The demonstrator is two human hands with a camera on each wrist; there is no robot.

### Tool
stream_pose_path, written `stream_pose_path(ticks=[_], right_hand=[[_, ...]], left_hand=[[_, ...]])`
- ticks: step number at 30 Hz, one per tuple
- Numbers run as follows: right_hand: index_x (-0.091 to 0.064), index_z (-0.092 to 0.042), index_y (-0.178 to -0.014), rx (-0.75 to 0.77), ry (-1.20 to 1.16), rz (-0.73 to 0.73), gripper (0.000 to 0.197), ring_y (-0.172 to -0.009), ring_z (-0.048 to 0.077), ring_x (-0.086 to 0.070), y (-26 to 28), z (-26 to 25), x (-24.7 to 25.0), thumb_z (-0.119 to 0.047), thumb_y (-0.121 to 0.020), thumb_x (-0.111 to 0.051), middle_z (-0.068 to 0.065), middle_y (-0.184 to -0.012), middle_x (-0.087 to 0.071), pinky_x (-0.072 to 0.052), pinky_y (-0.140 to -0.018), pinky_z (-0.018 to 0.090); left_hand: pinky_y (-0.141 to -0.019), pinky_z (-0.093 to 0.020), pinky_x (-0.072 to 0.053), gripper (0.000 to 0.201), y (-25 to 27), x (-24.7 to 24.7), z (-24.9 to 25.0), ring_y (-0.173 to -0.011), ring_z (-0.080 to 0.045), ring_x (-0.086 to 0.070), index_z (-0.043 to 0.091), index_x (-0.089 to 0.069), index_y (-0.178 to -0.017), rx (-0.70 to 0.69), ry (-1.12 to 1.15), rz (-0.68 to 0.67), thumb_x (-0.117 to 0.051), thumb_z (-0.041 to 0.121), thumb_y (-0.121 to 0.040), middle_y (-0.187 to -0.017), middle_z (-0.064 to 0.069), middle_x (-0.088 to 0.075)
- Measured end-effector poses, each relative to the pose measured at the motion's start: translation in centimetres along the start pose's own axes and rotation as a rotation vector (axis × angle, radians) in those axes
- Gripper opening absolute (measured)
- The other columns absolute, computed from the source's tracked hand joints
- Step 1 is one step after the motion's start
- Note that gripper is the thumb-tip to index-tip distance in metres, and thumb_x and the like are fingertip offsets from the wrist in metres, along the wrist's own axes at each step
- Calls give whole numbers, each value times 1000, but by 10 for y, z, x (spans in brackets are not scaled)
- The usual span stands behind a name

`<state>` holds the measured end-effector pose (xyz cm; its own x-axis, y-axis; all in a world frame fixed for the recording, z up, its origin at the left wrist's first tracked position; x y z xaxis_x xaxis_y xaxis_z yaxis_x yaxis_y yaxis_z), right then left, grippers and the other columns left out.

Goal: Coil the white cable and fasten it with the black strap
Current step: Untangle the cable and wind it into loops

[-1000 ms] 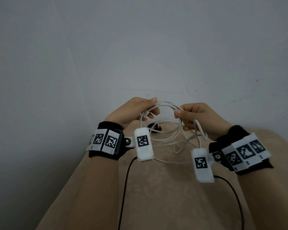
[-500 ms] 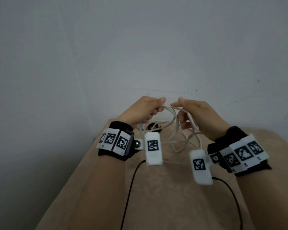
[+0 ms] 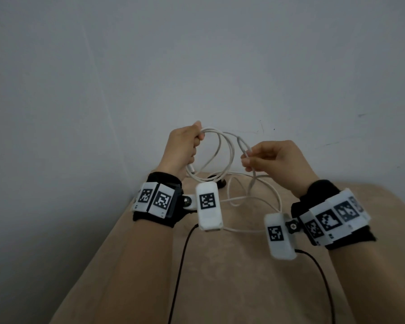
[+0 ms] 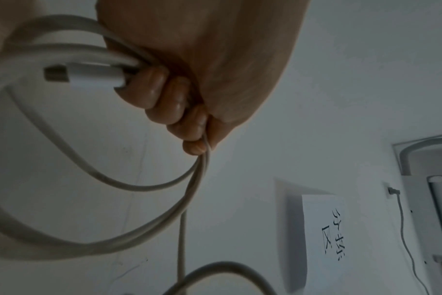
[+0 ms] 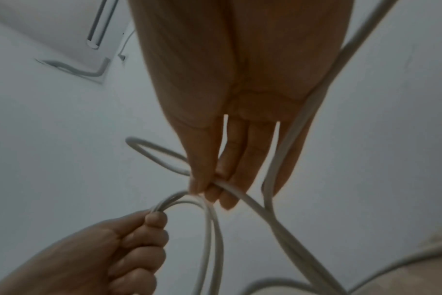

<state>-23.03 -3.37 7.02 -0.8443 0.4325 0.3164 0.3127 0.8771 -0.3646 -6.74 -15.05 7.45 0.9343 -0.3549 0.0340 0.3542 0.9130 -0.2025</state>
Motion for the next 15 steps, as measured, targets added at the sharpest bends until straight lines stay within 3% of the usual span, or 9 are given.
stream_pose_path(ticks=[5,8,12,15], right_hand=[[-73,-14,-79,123,-108,165,10,-66,12,-66,-1,-9,12,-8,-85,-67,-2,-65,-72,-54,-73,21],[-71,-12,-82,152,-164,203,15,-62,6,-61,-1,-11,18,-5,-89,-61,-7,-64,-68,-49,-67,14],[-69,-15,-81,200,-178,65,23,-72,5,-60,0,-18,10,-2,-93,-54,-11,-64,-66,-48,-79,17],[-67,-15,-85,235,-223,-39,23,-74,7,-59,1,-26,7,-3,-95,-50,-10,-66,-65,-45,-79,17]], left_hand=[[-37,-16,-18,37,4,-21,4,-37,-4,-21,16,-51,-65,-32,-100,-108,-47,31,-98,-46,14,-33],[-37,-16,-19,39,4,-23,5,-36,-3,-23,16,-51,-62,-65,-170,-106,-47,30,-98,-49,10,-34],[-37,-16,-21,39,0,-12,1,-35,-3,-25,15,-52,-63,-59,-195,-32,-47,31,-98,-55,6,-37],[-45,-22,-24,39,-3,1,-2,-39,-4,-29,16,-52,-63,-48,-191,51,-46,32,-98,-56,6,-39]])
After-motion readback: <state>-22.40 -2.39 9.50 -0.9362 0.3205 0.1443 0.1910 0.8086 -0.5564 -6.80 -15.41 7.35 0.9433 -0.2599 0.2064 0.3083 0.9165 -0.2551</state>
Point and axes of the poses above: each hand's wrist, its own y-axis away from the middle knuckle, its own x-axis out of the back of the hand, z = x × y, the point moved 9 cm from there along -y, towards the middle knuckle
